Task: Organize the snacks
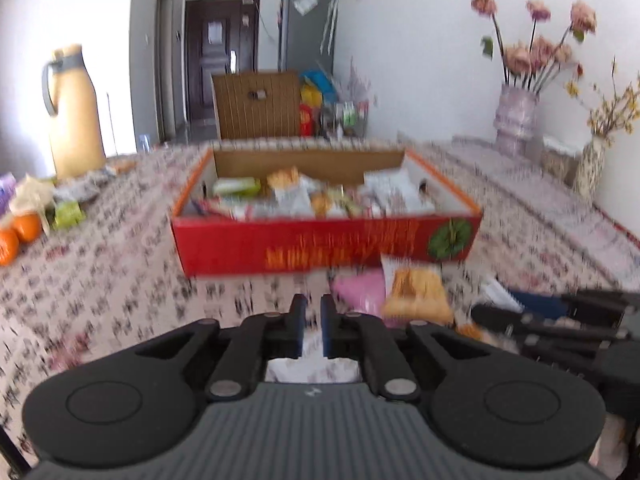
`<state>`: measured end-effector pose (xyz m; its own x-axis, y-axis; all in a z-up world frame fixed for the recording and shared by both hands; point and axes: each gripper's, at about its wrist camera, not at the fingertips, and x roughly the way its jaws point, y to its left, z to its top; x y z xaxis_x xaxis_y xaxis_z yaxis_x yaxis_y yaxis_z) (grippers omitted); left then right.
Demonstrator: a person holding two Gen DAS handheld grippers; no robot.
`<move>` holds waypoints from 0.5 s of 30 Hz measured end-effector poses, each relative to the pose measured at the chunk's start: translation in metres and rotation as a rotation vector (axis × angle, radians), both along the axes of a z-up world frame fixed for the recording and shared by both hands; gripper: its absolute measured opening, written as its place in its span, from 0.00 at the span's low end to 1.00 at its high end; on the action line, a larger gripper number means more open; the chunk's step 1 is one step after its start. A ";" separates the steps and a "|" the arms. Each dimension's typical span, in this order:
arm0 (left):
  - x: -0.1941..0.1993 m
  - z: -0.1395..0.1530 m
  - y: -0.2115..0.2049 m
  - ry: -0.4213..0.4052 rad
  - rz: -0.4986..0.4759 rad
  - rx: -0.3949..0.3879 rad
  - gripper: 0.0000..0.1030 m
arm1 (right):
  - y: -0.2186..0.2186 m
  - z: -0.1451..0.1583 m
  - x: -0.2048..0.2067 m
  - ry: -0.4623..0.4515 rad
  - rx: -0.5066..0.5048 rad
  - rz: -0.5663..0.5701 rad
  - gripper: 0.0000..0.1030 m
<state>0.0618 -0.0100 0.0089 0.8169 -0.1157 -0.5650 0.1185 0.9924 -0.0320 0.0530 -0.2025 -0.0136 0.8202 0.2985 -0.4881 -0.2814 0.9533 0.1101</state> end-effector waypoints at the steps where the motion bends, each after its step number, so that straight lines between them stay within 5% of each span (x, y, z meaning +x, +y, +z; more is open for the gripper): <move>1: 0.001 -0.005 0.000 0.019 -0.003 -0.003 0.19 | -0.001 -0.001 0.000 0.003 0.000 0.000 0.29; 4: -0.001 -0.015 -0.001 0.037 -0.009 0.005 0.55 | -0.003 -0.005 -0.001 0.015 -0.002 -0.003 0.27; 15: -0.006 -0.031 -0.008 0.063 -0.082 0.062 0.75 | -0.005 -0.018 0.004 0.067 -0.005 0.006 0.24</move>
<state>0.0553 -0.0177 -0.0220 0.7689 -0.1442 -0.6230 0.1992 0.9798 0.0191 0.0574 -0.2074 -0.0318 0.7836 0.3010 -0.5435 -0.2793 0.9521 0.1246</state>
